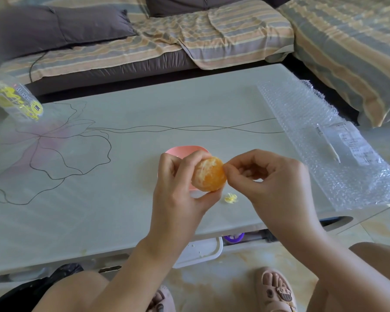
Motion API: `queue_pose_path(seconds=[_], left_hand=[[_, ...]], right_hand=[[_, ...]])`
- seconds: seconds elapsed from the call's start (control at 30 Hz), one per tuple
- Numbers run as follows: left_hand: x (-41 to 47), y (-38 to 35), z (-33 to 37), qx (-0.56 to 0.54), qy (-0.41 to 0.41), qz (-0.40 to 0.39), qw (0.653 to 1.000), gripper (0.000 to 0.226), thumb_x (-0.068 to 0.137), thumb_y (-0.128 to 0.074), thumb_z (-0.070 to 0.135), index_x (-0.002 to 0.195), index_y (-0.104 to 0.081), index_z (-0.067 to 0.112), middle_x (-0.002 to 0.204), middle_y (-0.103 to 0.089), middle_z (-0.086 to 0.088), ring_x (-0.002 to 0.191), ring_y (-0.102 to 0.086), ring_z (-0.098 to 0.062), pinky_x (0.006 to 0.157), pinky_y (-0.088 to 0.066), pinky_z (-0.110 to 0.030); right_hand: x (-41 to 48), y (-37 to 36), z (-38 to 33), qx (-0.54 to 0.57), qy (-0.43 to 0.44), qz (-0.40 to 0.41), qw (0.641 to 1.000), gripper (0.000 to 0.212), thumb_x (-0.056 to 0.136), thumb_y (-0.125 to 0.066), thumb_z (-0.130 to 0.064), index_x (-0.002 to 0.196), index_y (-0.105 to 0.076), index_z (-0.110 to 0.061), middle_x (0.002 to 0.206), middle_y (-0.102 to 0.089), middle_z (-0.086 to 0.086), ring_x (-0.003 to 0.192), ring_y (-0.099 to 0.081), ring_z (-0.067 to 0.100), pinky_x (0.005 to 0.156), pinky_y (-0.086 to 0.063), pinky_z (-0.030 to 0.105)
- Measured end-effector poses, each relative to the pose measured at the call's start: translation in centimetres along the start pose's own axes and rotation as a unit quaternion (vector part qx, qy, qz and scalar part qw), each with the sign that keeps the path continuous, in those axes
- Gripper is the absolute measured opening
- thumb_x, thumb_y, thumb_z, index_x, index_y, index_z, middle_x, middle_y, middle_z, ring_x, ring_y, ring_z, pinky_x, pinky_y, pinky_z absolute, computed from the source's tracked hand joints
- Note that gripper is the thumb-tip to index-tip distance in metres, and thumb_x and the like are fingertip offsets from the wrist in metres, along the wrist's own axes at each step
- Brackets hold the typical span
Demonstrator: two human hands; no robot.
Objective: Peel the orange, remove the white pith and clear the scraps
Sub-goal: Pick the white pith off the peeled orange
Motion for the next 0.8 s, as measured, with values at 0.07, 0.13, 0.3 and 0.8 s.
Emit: queue_pose_path(seconds=[0.07, 0.13, 0.3, 0.8], left_hand=[[0.0, 0.0, 0.1, -0.007, 0.001, 0.003, 1.0, 0.053, 0.063, -0.082, 0.027, 0.108, -0.055, 0.028, 0.094, -0.027, 0.018, 0.086, -0.044, 0.007, 0.073, -0.035, 0.002], [0.0, 0.1, 0.2, -0.009, 0.001, 0.012, 1.0, 0.054, 0.063, -0.083, 0.028, 0.109, -0.054, 0.028, 0.096, -0.029, 0.017, 0.088, -0.043, 0.011, 0.074, -0.034, 0.002], [0.0, 0.4, -0.2, -0.014, 0.01, 0.02, 1.0, 0.058, 0.062, -0.089, 0.025, 0.11, -0.056, 0.026, 0.097, -0.038, 0.009, 0.089, -0.045, 0.01, 0.075, -0.035, 0.001], [0.1, 0.5, -0.6, 0.052, -0.029, 0.013, 0.998, 0.058, 0.063, -0.086, 0.015, 0.111, -0.056, 0.023, 0.093, -0.033, 0.006, 0.079, -0.037, 0.0, 0.072, -0.036, -0.002]], right_hand=[[0.1, 0.1, 0.1, -0.001, 0.0, 0.002, 1.0, 0.014, 0.071, -0.074, -0.013, 0.062, -0.068, -0.021, 0.062, -0.064, -0.004, 0.058, -0.057, 0.013, 0.052, -0.042, 0.007], [0.2, 0.2, 0.2, -0.003, 0.003, 0.004, 1.0, 0.014, 0.071, -0.074, -0.013, 0.062, -0.068, -0.021, 0.062, -0.064, -0.004, 0.058, -0.057, 0.013, 0.052, -0.041, 0.007], [0.3, 0.4, -0.1, -0.01, 0.043, 0.008, 0.999, 0.009, 0.073, -0.076, -0.018, 0.068, -0.07, -0.022, 0.066, -0.067, -0.009, 0.061, -0.061, 0.008, 0.058, -0.045, 0.008], [-0.8, -0.5, -1.0, -0.127, 0.206, 0.021, 0.97, 0.008, 0.074, -0.07, -0.008, 0.072, -0.075, -0.014, 0.064, -0.068, -0.004, 0.059, -0.064, 0.009, 0.056, -0.048, 0.026]])
Point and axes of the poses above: each hand's wrist, its own x-axis towards the middle knuckle, its own y-axis out of the back of the hand, z = x × y, the point moved 6 cm from there along x, towards the middle knuckle
